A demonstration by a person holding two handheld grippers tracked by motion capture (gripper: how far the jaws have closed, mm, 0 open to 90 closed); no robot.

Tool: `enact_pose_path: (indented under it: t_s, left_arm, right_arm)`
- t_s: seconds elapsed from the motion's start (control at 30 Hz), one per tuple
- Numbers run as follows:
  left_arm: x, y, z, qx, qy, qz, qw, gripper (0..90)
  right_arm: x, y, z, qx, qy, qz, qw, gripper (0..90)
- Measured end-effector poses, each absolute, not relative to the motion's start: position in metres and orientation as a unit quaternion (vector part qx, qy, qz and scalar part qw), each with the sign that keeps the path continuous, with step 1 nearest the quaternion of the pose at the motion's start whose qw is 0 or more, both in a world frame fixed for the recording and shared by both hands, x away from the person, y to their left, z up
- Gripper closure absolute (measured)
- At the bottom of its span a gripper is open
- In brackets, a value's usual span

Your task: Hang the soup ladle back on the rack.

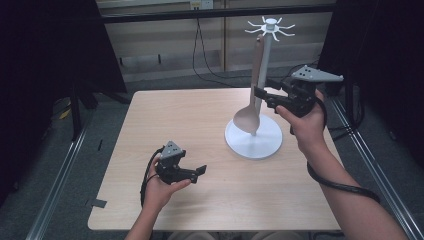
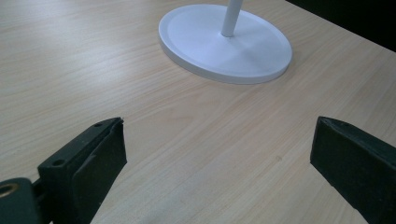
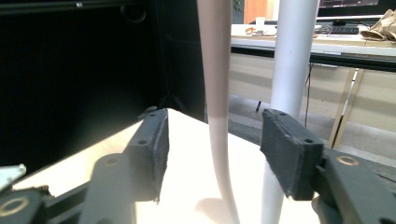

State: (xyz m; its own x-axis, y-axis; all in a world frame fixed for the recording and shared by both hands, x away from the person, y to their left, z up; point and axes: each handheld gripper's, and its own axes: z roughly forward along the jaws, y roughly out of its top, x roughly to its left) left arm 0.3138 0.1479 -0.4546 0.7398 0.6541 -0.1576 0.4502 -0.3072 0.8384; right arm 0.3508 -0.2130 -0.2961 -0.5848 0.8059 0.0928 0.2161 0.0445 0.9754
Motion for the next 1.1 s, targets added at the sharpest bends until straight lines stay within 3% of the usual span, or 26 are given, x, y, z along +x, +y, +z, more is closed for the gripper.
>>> enact_pose_path:
  t_s: [0.17, 0.43, 1.1]
  left_arm:
    - [0.313, 0.148, -0.454, 0.801, 0.344, 0.106, 0.479, 3.4]
    - [0.313, 0.147, -0.454, 0.800, 0.344, 0.107, 0.479, 3.4]
    - [0.312, 0.147, -0.454, 0.801, 0.341, 0.108, 0.480, 3.4]
  right_arm:
    - [0.342, -0.214, -0.306, 0.378, 0.688, 0.563, 0.258, 28.0]
    - [0.331, -0.212, -0.324, 0.373, 0.705, 0.546, 0.255, 16.8]
    - [0.304, -0.213, -0.374, 0.379, 0.723, 0.532, 0.226, 8.9]
